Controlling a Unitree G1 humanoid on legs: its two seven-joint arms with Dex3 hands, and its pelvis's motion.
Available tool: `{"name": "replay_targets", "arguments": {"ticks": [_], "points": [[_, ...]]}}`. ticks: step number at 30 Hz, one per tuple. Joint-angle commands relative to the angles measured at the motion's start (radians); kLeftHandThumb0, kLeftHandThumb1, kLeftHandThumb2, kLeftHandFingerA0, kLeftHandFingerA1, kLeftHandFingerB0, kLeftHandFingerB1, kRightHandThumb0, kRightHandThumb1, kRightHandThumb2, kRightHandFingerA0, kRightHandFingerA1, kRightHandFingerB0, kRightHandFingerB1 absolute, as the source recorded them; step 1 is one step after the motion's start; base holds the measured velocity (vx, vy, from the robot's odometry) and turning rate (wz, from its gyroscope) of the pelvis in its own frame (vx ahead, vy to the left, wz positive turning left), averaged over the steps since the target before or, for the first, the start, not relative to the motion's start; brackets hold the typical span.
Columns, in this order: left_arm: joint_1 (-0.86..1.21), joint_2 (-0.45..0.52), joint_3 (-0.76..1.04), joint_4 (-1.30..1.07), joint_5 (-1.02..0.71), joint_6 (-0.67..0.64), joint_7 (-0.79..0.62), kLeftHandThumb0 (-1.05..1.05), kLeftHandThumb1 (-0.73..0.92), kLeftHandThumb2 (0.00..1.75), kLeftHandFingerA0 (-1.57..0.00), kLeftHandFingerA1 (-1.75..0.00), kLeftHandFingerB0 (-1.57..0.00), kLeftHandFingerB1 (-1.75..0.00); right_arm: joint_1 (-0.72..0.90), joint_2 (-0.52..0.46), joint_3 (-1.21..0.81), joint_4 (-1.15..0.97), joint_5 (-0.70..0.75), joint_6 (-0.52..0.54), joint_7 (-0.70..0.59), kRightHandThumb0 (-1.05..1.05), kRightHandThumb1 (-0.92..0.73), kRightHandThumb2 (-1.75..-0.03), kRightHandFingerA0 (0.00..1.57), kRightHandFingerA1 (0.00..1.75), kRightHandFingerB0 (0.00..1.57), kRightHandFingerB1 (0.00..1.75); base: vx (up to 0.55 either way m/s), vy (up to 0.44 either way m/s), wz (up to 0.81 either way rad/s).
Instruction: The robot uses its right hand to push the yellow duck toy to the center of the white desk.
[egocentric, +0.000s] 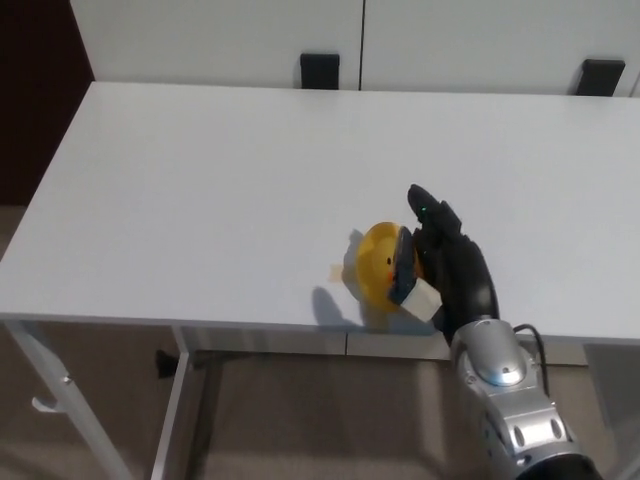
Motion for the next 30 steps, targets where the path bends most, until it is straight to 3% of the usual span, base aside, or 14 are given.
{"name": "replay_targets", "arguments": {"ticks": [1,6,13,30], "points": [[0.006,0.016,0.001,0.005,0.006,-0.007,-0.010,-0.18,0.68,0.66,-0.81,-0.76,-0.79,-0.63,0.030,-0.093,-0.080,-0.129,0.065,-0.084,0.061,-0.80,-0.74,-1.17,0.00,0.21,0.00,0.19,0.00,0.000,0.00],[0.010,0.019,0.005,0.008,0.003,-0.009,-0.011,-0.18,0.66,0.65,-0.80,-0.79,-0.80,-0.64,0.050,-0.139,-0.182,-0.252,0.166,-0.057,0.106,-0.80,-0.75,-1.15,0.00,0.19,0.01,0.20,0.00,0.000,0.00],[0.014,0.025,0.004,0.005,0.004,-0.013,-0.020,-0.17,0.66,0.64,-0.79,-0.76,-0.76,-0.61,0.032,-0.128,-0.413,-0.418,0.439,0.028,0.091,-0.79,-0.73,-1.14,0.01,0.21,0.02,0.21,0.00,0.000,0.00],[0.015,0.026,0.004,0.004,0.004,-0.014,-0.021,-0.17,0.66,0.64,-0.79,-0.76,-0.76,-0.61,0.033,-0.114,-0.453,-0.461,0.465,0.082,0.100,-0.79,-0.73,-1.14,0.01,0.21,0.02,0.21,0.00,0.000,0.00]]}}
